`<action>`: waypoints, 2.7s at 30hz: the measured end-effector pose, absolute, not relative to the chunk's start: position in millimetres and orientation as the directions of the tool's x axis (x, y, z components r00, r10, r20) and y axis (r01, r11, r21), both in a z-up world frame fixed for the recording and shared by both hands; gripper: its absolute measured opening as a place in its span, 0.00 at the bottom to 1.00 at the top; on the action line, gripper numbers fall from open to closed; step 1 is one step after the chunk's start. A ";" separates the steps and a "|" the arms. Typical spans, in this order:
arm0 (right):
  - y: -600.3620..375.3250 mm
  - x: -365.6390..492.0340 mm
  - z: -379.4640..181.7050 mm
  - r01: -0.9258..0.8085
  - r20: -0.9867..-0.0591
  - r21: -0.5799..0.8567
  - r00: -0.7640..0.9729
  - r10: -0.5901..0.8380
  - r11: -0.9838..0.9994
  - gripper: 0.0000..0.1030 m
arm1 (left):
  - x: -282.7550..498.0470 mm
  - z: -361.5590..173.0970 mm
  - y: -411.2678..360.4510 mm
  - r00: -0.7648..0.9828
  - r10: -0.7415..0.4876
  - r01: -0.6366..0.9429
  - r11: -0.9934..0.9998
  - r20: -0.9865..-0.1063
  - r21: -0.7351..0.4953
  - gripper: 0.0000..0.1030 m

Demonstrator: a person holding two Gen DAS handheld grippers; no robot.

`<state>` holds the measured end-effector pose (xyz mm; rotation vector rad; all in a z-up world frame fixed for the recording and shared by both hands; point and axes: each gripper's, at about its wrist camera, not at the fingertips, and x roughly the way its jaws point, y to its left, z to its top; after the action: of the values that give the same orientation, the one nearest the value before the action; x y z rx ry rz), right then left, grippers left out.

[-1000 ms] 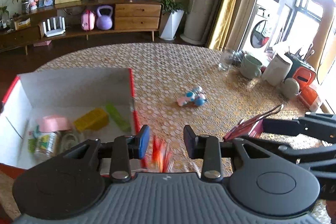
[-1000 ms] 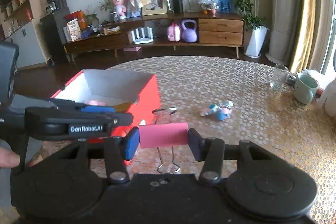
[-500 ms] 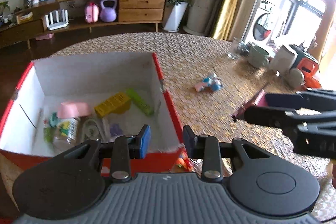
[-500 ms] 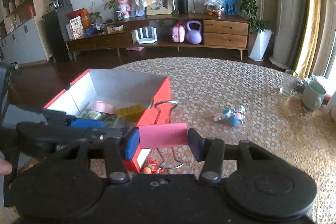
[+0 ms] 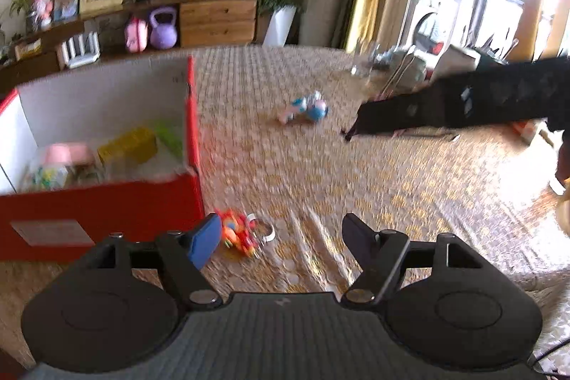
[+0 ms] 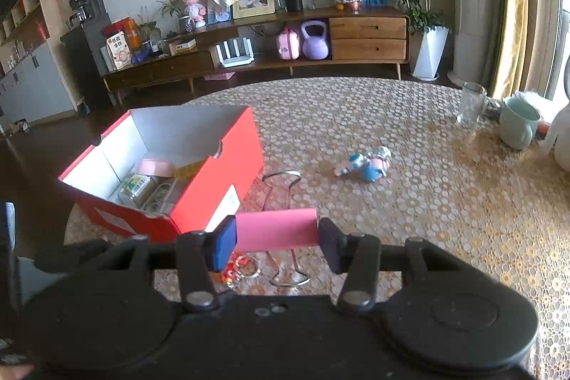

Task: Organize rigid objects
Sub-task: 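Lower the left gripper onto the red dragon keychain, then close the left gripper on the red dragon keychain and lift it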

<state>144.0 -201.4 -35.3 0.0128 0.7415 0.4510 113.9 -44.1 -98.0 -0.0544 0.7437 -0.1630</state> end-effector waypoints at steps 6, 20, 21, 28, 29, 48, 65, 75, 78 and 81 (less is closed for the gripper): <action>-217.0 146.0 -46.4 -0.388 -0.670 0.170 0.629 0.395 0.906 0.47 | 122.7 -129.7 -63.8 0.713 -0.069 0.030 0.997 -0.697 -0.068 0.72; -232.4 157.5 -62.3 -0.381 -0.691 0.192 0.601 0.400 0.904 0.47 | 146.8 -158.4 -65.1 0.694 0.033 -0.118 0.991 -0.719 -0.068 0.73; -232.3 158.4 -63.3 -0.381 -0.692 0.192 0.601 0.400 0.905 0.47 | 148.3 -158.3 -63.9 0.697 0.032 -0.119 0.990 -0.717 -0.072 0.73; -229.2 166.0 -70.8 -0.376 -0.700 0.193 0.594 0.396 0.906 0.47 | 163.9 -160.0 -62.7 0.705 0.037 -0.106 0.993 -0.708 -0.053 0.72; -228.8 167.0 -72.0 -0.376 -0.701 0.193 0.594 0.396 0.906 0.47 | 165.4 -159.8 -62.3 0.707 0.034 -0.102 0.993 -0.706 -0.054 0.71; -224.2 181.2 -84.1 -0.374 -0.713 0.192 0.582 0.390 0.908 0.47 | 185.9 -158.4 -75.5 0.721 0.039 -0.044 0.999 -0.692 0.010 0.36; -227.1 192.2 -96.9 -0.357 -0.726 0.209 0.567 0.389 0.910 0.47 | 202.4 -160.0 -74.7 0.738 0.028 -0.031 0.999 -0.674 0.008 0.24; -227.2 182.0 -79.2 -0.360 -0.697 0.196 0.603 0.388 0.912 0.47 | 189.1 -131.9 -66.3 0.768 -0.033 0.023 0.999 -0.640 -0.023 0.00; -224.8 176.7 -70.9 -0.361 -0.683 0.190 0.619 0.387 0.913 0.47 | 185.4 -124.9 -57.0 0.768 -0.051 0.020 0.998 -0.639 -0.056 0.00; -224.5 171.9 -65.6 -0.361 -0.672 0.187 0.631 0.388 0.913 0.47 | 177.1 -118.2 -50.6 0.773 -0.070 0.031 0.997 -0.630 -0.073 0.00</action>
<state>171.9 -224.5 -65.6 0.0361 0.7773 0.4286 177.1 -50.6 -118.2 -0.0596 0.6850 -0.0545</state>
